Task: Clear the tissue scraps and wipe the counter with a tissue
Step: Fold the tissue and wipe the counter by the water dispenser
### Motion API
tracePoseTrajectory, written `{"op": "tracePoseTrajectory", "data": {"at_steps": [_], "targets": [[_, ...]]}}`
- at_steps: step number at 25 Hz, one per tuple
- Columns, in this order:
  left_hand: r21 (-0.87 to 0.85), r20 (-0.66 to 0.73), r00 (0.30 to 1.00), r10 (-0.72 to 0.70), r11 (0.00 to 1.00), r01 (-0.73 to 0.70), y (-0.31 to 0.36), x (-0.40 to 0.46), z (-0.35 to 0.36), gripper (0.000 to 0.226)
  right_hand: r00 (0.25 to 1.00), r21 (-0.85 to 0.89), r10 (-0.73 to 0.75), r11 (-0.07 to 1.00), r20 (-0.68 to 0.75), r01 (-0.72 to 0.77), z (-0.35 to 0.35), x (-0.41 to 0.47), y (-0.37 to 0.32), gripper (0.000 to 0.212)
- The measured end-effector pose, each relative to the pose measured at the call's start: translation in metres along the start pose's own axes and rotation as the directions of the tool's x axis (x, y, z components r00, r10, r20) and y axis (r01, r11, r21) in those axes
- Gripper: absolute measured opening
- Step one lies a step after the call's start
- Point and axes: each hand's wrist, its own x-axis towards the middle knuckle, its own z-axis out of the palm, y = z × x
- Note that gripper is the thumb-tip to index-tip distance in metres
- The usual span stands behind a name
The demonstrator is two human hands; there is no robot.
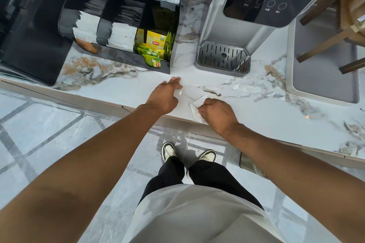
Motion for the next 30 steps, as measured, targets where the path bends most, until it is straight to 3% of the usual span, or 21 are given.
{"op": "tracePoseTrajectory", "data": {"at_steps": [2, 6, 8, 10, 12, 14, 16, 19, 22, 24, 26, 30], "targets": [[-0.001, 0.002, 1.0, 0.002, 1.0, -0.002, -0.001, 0.0, 0.001, 0.058, 1.0, -0.045, 0.005, 0.999, -0.004, -0.005, -0.004, 0.004, -0.004, 0.039], [0.004, -0.002, 1.0, 0.013, 1.0, -0.013, -0.001, 0.0, 0.002, 0.057, 0.996, -0.114, 0.038, 0.993, 0.081, -0.029, -0.001, 0.013, -0.01, 0.025], [0.005, -0.002, 1.0, 0.015, 1.0, -0.015, -0.002, 0.001, 0.002, 0.057, 0.995, -0.07, 0.037, 0.997, 0.094, -0.03, 0.005, 0.018, -0.006, 0.023], [0.006, 0.005, 1.0, 0.018, 1.0, -0.018, -0.004, 0.001, 0.0, 0.057, 0.992, 0.246, 0.129, 0.961, 0.009, -0.128, 0.004, 0.02, 0.003, 0.01], [-0.001, 0.001, 1.0, 0.029, 1.0, -0.029, -0.005, 0.001, 0.001, 0.057, 0.929, 0.61, 0.367, 0.747, -0.048, -0.264, -0.001, 0.021, 0.019, 0.013], [-0.009, -0.006, 0.999, 0.032, 0.999, -0.032, -0.006, 0.001, 0.001, 0.056, 0.841, 0.768, 0.535, 0.572, -0.082, -0.289, -0.002, 0.016, 0.032, 0.015], [-0.009, -0.017, 0.999, 0.036, 0.999, -0.036, -0.007, 0.001, 0.002, 0.056, 0.811, 0.8, 0.58, 0.521, -0.076, -0.297, 0.0, 0.008, 0.039, 0.013], [0.009, -0.031, 0.998, 0.058, 0.998, -0.057, -0.007, 0.001, 0.001, 0.054, 0.808, 0.763, 0.577, 0.574, -0.12, -0.297, 0.002, 0.002, 0.046, 0.005], [0.019, -0.026, 0.998, 0.061, 0.998, -0.06, -0.007, 0.0, 0.001, 0.053, 0.835, 0.541, 0.483, 0.791, -0.264, -0.286, 0.0, 0.011, 0.046, 0.016], [0.026, -0.027, 0.998, 0.059, 0.998, -0.058, -0.007, 0.001, 0.002, 0.053, 0.886, 0.359, 0.391, 0.887, -0.249, -0.29, 0.007, 0.018, 0.041, 0.025], [0.028, -0.034, 0.997, 0.064, 0.998, -0.063, -0.006, 0.001, 0.002, 0.053, 0.919, 0.288, 0.342, 0.916, -0.194, -0.28, 0.015, 0.017, 0.031, 0.024], [0.007, -0.042, 0.998, 0.04, 0.999, -0.04, -0.005, 0.0, 0.004, 0.054, 0.947, 0.054, 0.096, 0.995, -0.307, -0.083, 0.027, 0.008, 0.017, 0.02]]}}
